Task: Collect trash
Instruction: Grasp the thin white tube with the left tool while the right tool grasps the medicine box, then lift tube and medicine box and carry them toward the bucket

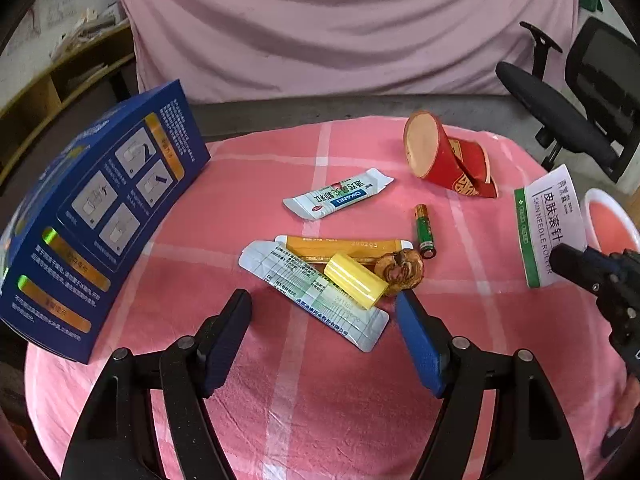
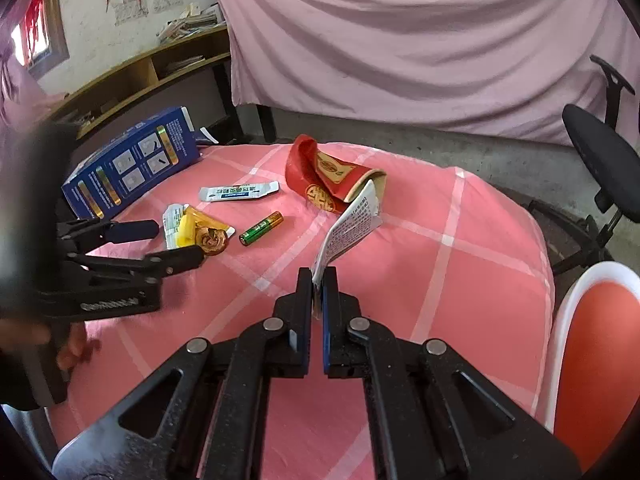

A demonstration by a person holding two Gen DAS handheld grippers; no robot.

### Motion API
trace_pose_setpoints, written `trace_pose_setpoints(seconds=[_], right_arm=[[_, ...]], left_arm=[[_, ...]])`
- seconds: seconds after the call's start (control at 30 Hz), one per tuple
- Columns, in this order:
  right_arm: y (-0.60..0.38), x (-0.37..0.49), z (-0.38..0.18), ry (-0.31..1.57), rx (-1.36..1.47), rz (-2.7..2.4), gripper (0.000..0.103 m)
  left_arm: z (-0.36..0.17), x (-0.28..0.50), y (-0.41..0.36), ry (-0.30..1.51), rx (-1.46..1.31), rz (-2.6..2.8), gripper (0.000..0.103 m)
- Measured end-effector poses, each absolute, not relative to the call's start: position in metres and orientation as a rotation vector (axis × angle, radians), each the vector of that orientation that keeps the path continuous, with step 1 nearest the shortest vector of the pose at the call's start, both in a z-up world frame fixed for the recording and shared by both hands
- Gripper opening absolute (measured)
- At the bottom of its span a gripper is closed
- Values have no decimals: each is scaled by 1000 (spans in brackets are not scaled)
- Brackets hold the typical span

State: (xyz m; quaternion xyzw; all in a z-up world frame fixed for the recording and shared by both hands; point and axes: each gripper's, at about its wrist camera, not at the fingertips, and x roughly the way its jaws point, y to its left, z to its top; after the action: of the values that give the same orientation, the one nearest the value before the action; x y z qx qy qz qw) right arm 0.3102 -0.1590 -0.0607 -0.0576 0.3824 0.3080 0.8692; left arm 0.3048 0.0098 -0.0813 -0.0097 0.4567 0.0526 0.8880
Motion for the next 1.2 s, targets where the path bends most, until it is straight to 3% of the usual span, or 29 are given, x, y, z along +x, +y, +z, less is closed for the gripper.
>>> trace_pose_setpoints(seconds=[0.07, 0.17, 0.33, 0.47, 0.53, 0.77, 0.83, 0.93, 1.2], right_arm=[[-159, 310, -61, 800, -121, 648, 23], [-154, 309, -62, 800, -131, 656, 23], [-156, 309, -63, 809, -133, 664, 23], [-158, 309, -64, 812, -130, 663, 23], [-157, 310, -65, 822, -135, 656, 26], [-151, 318, -74, 876, -145, 646, 36], [-151, 319, -74, 880, -135, 649, 49], [-153, 323, -75, 887, -110, 653, 61], [-135, 345, -86, 970, -105, 635, 69]], left_arm=[[-81, 302, 13, 945, -22, 116, 49], [-81, 300, 20, 941, -33, 116, 37], [-77, 288, 31, 937, -62, 114, 21], [-73, 279, 35, 936, -81, 102, 17], [-71, 277, 35, 932, -81, 112, 6], [-68, 272, 41, 918, -143, 79, 2], [-67, 271, 44, 915, -154, 75, 1], [-65, 270, 46, 909, -163, 70, 0], [-62, 264, 45, 901, -169, 71, 0]])
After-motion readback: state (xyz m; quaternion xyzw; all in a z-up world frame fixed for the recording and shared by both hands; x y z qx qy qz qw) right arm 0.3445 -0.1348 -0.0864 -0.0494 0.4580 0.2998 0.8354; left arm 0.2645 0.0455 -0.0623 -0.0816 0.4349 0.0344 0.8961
